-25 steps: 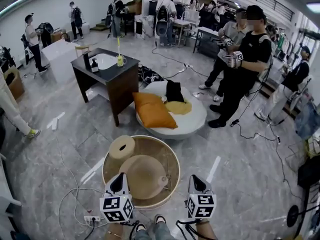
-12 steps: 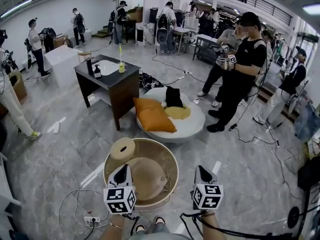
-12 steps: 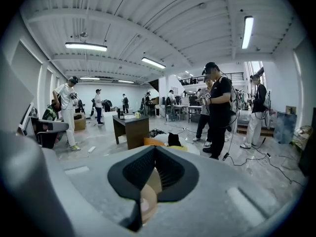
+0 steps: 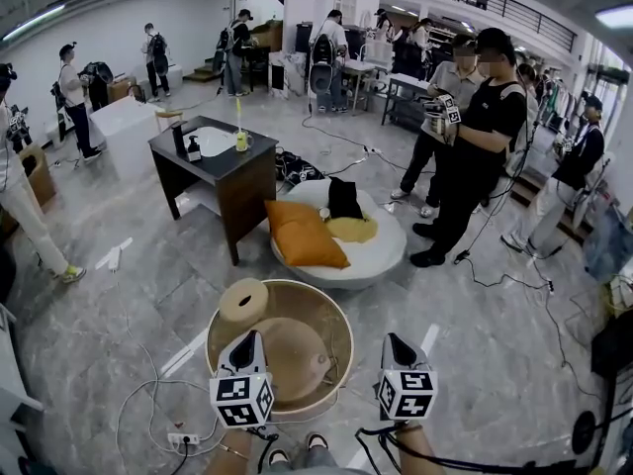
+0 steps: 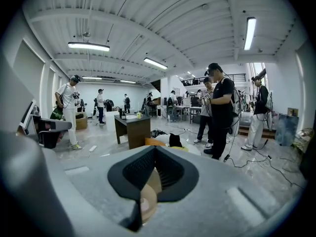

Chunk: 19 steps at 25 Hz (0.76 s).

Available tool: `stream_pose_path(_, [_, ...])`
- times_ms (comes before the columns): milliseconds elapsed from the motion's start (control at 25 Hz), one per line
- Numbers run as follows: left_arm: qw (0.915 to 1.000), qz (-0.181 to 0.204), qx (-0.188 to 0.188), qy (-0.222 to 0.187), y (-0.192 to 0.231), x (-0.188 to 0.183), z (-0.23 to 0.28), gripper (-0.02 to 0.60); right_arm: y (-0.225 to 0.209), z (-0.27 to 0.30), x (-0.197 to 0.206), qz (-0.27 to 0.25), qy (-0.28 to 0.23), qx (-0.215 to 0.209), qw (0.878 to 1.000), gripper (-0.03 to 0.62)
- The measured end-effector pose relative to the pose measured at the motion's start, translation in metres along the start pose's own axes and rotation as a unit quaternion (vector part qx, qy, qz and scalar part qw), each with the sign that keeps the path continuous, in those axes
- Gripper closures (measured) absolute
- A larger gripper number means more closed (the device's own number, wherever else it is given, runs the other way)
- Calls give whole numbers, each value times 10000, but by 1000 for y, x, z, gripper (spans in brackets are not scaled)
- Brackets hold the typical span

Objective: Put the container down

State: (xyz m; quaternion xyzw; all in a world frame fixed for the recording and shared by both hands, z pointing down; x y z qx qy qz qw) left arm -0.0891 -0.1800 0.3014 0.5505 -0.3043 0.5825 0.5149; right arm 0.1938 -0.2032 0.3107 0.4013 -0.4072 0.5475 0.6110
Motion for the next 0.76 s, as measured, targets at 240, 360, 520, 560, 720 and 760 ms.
stream_pose_path(240, [10000,44,46,9,-7,-1,-2,580,-2,-6,0,30,22,18,10000,588])
stream_pose_path(360, [9999,75,73,16,-9,-2,-3,580,-3,-7,0,20,36,36,10000,588])
stream_pose_path(520, [9999,78,73,46,-7,-1,-6,580,-1,-8,0,13,55,42,10000,588])
stream_pose_path(560, [9999,77,74,48,-6,-1,-6,580,1,-8,-1,9,47,44,10000,588])
stream_pose_path(720, [9999,74,71,47,1,0,-8,580,10,-6,-3,-32,13,36,10000,588])
stream_pose_path(760, [9999,72,67,50,3,1,-8,580,13,-6,-4,-44,9,30,10000,588])
Point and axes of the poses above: the fingertips, and each gripper's own axes: z forward along the fingers, y to its left, x out of its underside, the point moved 2 cm from there along -z, backward along the fingers, and after that the axes turned 12 degrees about x, right-handed, at the moved point
